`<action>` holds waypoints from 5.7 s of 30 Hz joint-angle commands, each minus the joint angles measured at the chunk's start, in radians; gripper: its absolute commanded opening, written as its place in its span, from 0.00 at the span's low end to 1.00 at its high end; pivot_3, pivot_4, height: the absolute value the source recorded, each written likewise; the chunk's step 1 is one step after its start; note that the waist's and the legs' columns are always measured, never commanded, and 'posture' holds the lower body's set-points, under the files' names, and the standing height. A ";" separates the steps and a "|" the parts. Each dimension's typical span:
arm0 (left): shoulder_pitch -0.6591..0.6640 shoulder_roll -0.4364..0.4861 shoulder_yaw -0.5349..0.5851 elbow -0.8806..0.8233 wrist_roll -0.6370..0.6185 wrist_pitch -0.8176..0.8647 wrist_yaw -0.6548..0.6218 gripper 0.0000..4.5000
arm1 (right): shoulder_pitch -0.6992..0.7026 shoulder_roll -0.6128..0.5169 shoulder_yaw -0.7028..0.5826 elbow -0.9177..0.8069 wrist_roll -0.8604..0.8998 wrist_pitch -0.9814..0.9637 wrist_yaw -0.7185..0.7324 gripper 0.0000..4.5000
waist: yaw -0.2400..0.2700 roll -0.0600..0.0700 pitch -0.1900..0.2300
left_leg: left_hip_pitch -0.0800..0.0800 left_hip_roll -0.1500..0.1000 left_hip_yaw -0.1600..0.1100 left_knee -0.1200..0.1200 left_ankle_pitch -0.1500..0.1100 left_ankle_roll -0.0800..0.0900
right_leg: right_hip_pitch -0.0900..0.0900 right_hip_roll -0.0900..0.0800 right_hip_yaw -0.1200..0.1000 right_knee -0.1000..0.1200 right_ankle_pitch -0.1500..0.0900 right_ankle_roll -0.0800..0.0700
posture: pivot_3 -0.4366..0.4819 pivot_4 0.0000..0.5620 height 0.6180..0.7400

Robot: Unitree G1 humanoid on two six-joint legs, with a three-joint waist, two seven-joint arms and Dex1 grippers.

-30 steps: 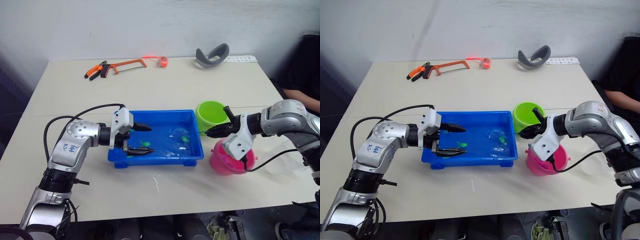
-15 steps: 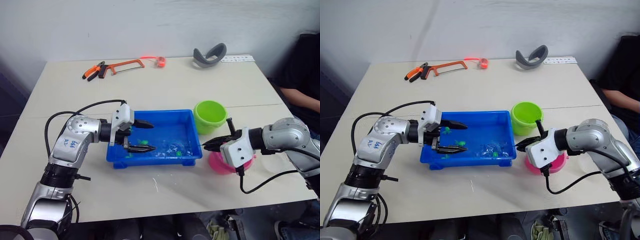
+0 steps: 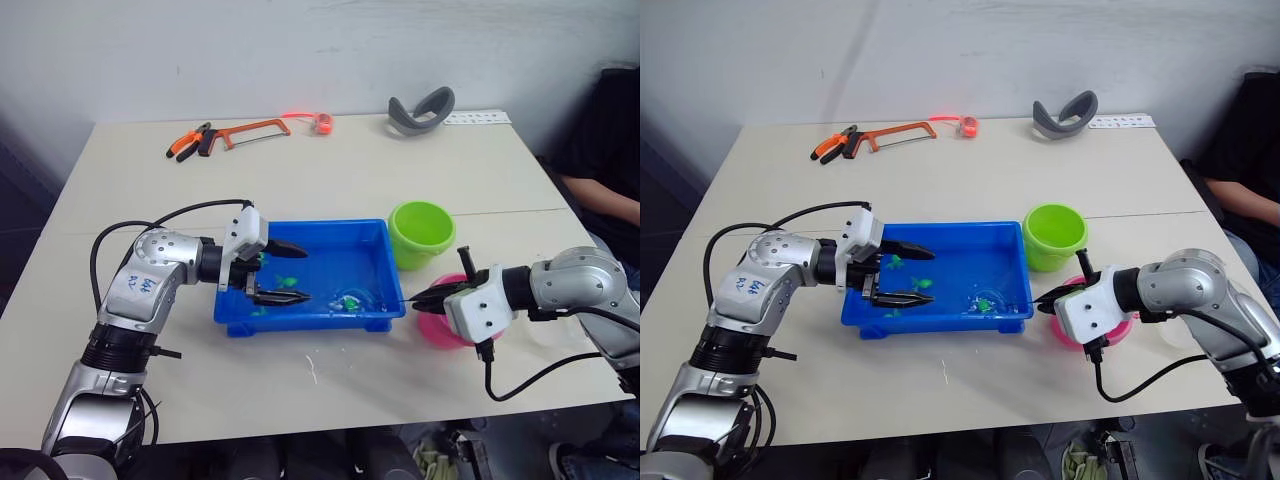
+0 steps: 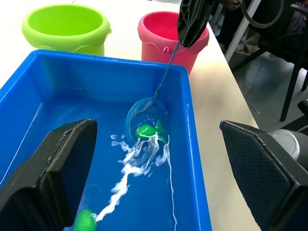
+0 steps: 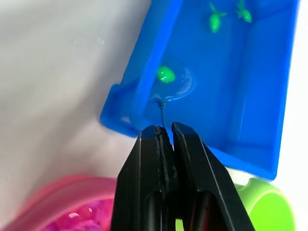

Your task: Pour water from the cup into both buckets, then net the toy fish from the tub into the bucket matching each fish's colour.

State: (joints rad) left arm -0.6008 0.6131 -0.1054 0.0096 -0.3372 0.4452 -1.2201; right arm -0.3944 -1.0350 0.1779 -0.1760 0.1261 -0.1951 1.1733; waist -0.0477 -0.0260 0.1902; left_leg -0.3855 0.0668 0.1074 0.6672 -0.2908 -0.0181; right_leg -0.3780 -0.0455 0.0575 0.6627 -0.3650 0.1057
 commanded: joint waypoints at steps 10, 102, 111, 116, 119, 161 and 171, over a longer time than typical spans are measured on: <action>-0.058 0.029 0.027 0.086 0.010 -0.075 -0.011 0.99 | 0.090 0.092 -0.174 -0.181 0.337 0.624 -0.129 0.00 | 0.014 0.000 0.000 | -0.001 0.000 0.000 0.000 0.000 0.000 | 0.000 0.000 0.000 -0.001 0.000 0.000 | 0.48 0.27 1.00; 0.239 0.290 0.245 -0.196 -0.063 0.101 0.171 0.99 | -0.122 0.475 -0.031 0.029 0.384 0.963 -0.484 0.00 | 0.011 -0.002 0.000 | -0.010 0.000 0.007 -0.002 -0.001 0.000 | -0.016 0.001 0.004 0.003 0.000 0.000 | 0.48 0.27 1.00; 0.227 0.270 0.230 -0.176 -0.063 0.077 0.182 0.99 | -0.111 0.546 -0.072 0.035 0.357 0.863 -0.466 0.00 | 0.008 -0.003 -0.001 | -0.012 0.000 0.007 -0.002 -0.001 0.000 | -0.018 0.001 0.004 0.003 0.000 0.000 | 0.48 0.27 1.00; 0.188 0.245 0.195 -0.125 -0.052 0.039 0.172 0.99 | -0.038 0.473 -0.071 -0.089 0.349 0.859 -0.407 0.00 | 0.013 -0.003 -0.001 | -0.012 0.000 0.006 -0.002 -0.001 0.000 | -0.018 0.001 0.003 0.002 0.000 0.000 | 0.48 0.27 1.00; 0.161 0.227 0.174 -0.090 -0.043 0.014 0.164 0.99 | -0.012 0.450 -0.093 -0.140 0.363 0.857 -0.396 0.00 | 0.015 -0.003 -0.001 | -0.013 0.000 0.006 -0.001 -0.001 0.000 | -0.018 0.001 0.003 0.002 0.000 0.000 | 0.48 0.27 1.00; -0.251 -0.154 -0.006 0.367 0.036 -0.188 0.022 0.99 | 0.503 -0.264 -0.560 -0.229 -0.398 0.061 -0.565 0.00 | 0.019 -0.002 -0.001 | -0.013 -0.005 0.007 0.000 -0.001 0.000 | -0.016 0.004 0.006 0.000 0.001 0.001 | 0.48 0.27 1.00; -0.244 -0.126 0.009 0.359 0.035 -0.186 0.027 0.99 | 0.441 -0.255 -0.582 -0.061 -0.541 -0.319 -0.663 0.00 | 0.017 -0.002 -0.001 | -0.010 -0.002 0.010 0.001 0.000 -0.001 | -0.016 0.004 0.006 0.003 0.001 0.001 | 0.48 0.27 1.00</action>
State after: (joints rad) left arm -0.8393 0.4779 -0.1218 0.3996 -0.3009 0.2697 -1.1935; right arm 0.0550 -1.2805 -0.3615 -0.2420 -0.3882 -0.4530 0.5301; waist -0.0307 -0.0283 0.1892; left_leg -0.3952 0.0645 0.1177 0.6683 -0.2909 -0.0193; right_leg -0.3934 -0.0413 0.0638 0.6665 -0.3644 0.1069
